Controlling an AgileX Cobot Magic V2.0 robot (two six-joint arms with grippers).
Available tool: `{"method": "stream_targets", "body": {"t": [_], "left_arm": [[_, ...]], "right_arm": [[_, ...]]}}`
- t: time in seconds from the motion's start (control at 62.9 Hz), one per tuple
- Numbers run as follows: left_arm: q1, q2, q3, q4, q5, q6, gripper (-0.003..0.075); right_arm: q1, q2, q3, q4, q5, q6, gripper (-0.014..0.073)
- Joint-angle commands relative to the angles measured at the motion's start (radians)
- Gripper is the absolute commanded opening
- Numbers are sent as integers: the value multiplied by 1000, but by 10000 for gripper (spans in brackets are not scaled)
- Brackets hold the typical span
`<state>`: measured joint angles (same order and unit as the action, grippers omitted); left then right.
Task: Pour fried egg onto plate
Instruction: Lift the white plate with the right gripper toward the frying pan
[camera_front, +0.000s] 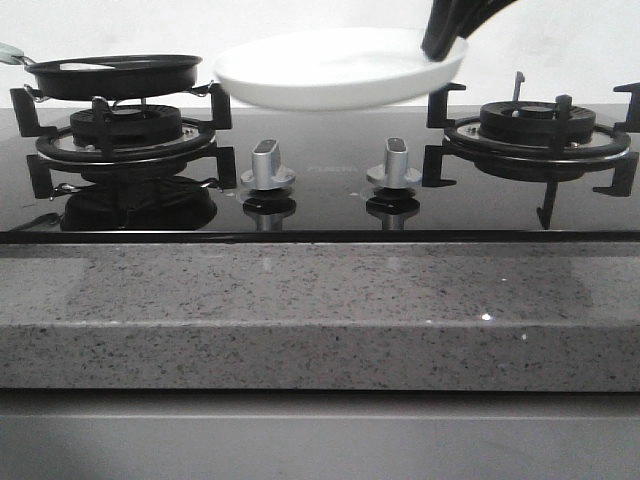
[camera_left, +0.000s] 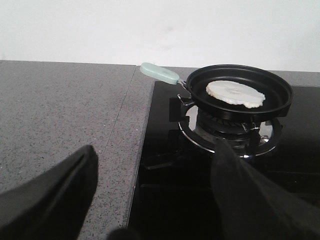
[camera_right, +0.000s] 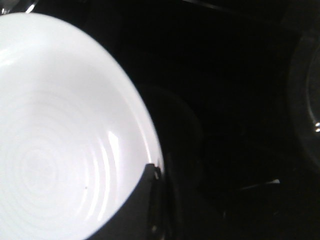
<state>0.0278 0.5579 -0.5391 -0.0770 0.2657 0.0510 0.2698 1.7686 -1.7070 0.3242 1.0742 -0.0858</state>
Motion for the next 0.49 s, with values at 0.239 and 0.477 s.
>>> {"method": "stream_targets", "body": {"t": [0.239,0.477], "left_arm": [[0,5,-28,-4,-89,-9,472],[0,18,-40,-147,-35,-9,473]], "right_arm": [[47,-234,340,45,-329,-24,-106],[47,-232,340,45,-322,-24,-106]]}}
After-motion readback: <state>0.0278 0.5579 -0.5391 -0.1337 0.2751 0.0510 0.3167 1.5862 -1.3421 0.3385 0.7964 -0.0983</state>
